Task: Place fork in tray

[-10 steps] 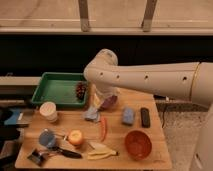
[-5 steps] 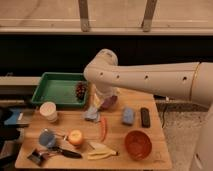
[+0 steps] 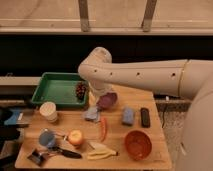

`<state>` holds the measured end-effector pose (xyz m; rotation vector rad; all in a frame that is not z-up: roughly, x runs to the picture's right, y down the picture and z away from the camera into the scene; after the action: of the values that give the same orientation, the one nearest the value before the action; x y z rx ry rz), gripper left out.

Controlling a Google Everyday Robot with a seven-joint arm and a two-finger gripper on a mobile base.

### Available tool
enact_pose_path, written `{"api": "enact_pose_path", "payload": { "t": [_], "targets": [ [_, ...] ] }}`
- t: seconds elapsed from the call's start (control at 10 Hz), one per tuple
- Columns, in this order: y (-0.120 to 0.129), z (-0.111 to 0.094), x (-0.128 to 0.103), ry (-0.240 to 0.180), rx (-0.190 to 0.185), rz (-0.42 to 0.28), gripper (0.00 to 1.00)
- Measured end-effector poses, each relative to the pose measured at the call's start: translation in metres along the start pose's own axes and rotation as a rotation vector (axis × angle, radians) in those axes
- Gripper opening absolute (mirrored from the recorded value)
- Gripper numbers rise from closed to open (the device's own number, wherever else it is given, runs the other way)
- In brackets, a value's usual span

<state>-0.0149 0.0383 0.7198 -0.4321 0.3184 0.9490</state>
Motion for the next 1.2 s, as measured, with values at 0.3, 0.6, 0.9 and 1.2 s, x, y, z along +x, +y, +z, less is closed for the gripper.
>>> {"api": "enact_pose_path", "payload": {
  "t": [0.3, 0.6, 0.9, 1.2],
  "targets": [
    [0.055, 0.007, -0.055, -0.012, -0.041, -0.146, 0.80],
    [0.108, 0.010, -0.080, -0.013, -0.121, -0.268, 0.80],
    [0.105, 0.011, -0.079, -0.008, -0.116, -0.267, 0.80],
    [0.123, 0.026, -0.081, 0.029, -0.142, -0.306, 0.80]
  ]
}}
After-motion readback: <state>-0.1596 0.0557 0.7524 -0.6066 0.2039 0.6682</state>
